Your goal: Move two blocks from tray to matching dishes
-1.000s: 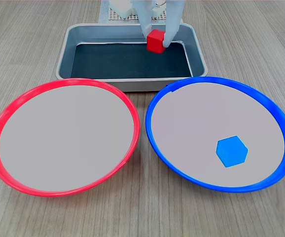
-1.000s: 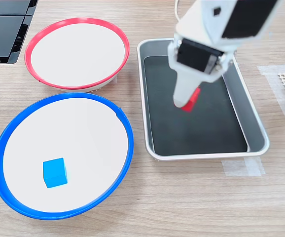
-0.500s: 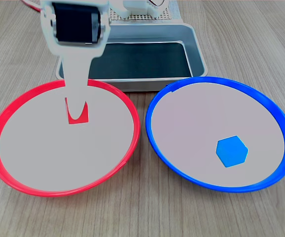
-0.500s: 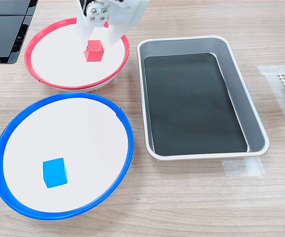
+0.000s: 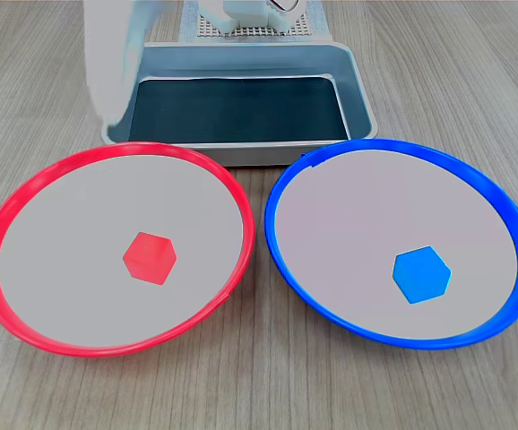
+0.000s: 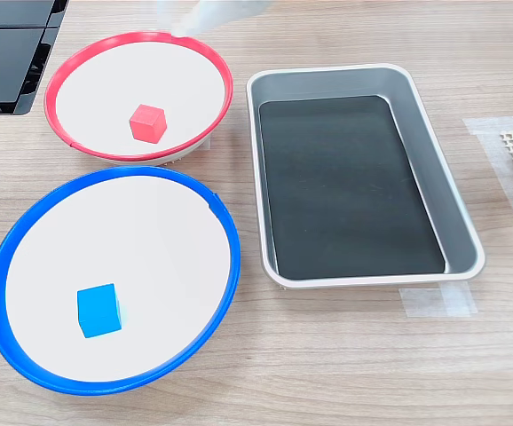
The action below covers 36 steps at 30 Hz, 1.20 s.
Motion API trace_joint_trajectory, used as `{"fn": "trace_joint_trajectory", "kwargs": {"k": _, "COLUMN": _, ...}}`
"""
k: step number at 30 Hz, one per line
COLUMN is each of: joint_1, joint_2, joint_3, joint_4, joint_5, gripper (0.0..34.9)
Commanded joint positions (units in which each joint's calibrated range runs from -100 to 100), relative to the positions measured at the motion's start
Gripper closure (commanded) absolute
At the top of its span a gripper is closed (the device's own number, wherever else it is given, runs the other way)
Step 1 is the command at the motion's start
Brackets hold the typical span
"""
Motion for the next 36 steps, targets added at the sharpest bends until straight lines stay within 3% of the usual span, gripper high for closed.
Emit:
{"fn": "trace_joint_trajectory", "kwargs": {"k": 1, "joint_1": -2.3, "joint_2": -29.4, "joint_3": 26.9, "joint_4": -2.6, "joint_5": -8.0, "gripper": 34.8}}
{"fn": "trace_joint_trajectory", "kwargs": {"k": 5, "joint_1": -6.2, "joint_2": -53.0, "joint_3": 48.5, "joint_4": -1.7, "joint_5": -10.3, "gripper": 34.8}}
{"fn": "trace_joint_trajectory", "kwargs": {"k": 10, "joint_1": -7.6, "joint_2": -71.8, "joint_3": 61.6, "joint_4": 6.4, "joint_5": -10.7, "gripper": 34.8}}
{"fn": "trace_joint_trajectory", "kwargs": {"k": 21, "joint_1": -8.1, "joint_2": -87.7, "joint_3": 69.2, "joint_4": 16.9, "joint_5": -12.0, "gripper": 34.8}}
{"fn": "trace_joint_trajectory", "kwargs": {"k": 36, "joint_1": -7.9, "joint_2": -87.7, "joint_3": 69.2, "joint_4": 16.8, "joint_5": -12.0, "gripper": 34.6}}
